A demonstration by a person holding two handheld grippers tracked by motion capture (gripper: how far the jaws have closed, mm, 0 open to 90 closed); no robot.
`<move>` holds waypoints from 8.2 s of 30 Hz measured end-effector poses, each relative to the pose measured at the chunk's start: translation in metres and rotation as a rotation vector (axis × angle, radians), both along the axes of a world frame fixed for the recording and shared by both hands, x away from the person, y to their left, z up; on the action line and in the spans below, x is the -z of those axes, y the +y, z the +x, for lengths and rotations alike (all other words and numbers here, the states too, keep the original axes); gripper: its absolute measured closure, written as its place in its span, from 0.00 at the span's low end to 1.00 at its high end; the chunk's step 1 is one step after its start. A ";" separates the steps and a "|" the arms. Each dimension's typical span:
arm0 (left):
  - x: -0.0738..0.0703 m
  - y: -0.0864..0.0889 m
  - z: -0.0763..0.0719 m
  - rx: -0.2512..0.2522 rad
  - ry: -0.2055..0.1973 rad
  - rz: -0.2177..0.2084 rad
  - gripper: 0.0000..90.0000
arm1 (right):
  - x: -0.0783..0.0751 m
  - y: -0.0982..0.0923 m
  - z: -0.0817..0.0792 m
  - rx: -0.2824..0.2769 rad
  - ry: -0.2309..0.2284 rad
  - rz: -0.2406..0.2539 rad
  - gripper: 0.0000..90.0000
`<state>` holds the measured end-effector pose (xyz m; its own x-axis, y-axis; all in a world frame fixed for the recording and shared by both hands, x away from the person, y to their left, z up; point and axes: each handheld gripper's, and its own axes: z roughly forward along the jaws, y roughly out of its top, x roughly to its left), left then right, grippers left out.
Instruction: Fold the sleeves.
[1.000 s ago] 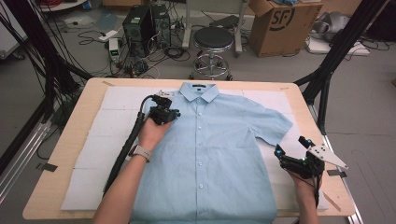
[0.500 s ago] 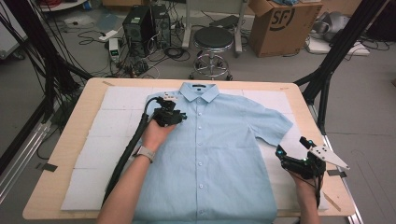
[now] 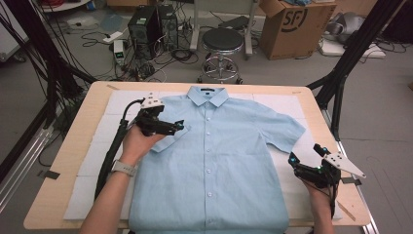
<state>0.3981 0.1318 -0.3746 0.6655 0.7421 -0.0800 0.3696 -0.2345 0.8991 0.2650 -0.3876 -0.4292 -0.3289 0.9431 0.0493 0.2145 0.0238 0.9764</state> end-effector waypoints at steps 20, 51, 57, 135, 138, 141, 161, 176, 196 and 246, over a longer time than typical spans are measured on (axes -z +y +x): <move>0.024 0.094 -0.077 -0.087 -0.201 -0.183 0.02 | 0.001 -0.002 0.002 0.011 0.007 0.007 0.00; 0.045 0.119 -0.111 -0.181 -0.328 -0.220 0.02 | -0.012 -0.048 0.065 -0.020 0.198 0.031 0.00; 0.045 0.118 -0.111 -0.177 -0.320 -0.224 0.02 | -0.011 -0.060 0.101 0.026 0.288 0.008 0.00; 0.049 0.126 -0.109 -0.191 -0.271 -0.243 0.02 | -0.016 -0.067 0.156 0.009 0.481 0.000 0.98; 0.049 0.125 -0.108 -0.191 -0.271 -0.249 0.02 | -0.027 -0.059 0.154 -0.001 0.481 0.006 0.98; 0.048 0.126 -0.108 -0.195 -0.279 -0.262 0.02 | -0.036 -0.051 0.153 -0.019 0.473 0.008 0.98; 0.048 0.126 -0.108 -0.188 -0.274 -0.276 0.02 | -0.061 0.021 0.148 -0.132 0.463 0.064 0.97; 0.048 0.127 -0.107 -0.189 -0.265 -0.282 0.02 | -0.058 0.084 0.157 -0.199 0.468 0.000 0.98; 0.049 0.128 -0.106 -0.195 -0.261 -0.287 0.02 | -0.033 0.145 0.173 -0.280 0.514 -0.029 0.98; 0.048 0.133 -0.110 -0.235 -0.261 -0.259 0.02 | -0.013 0.182 0.180 -0.235 0.467 0.015 0.34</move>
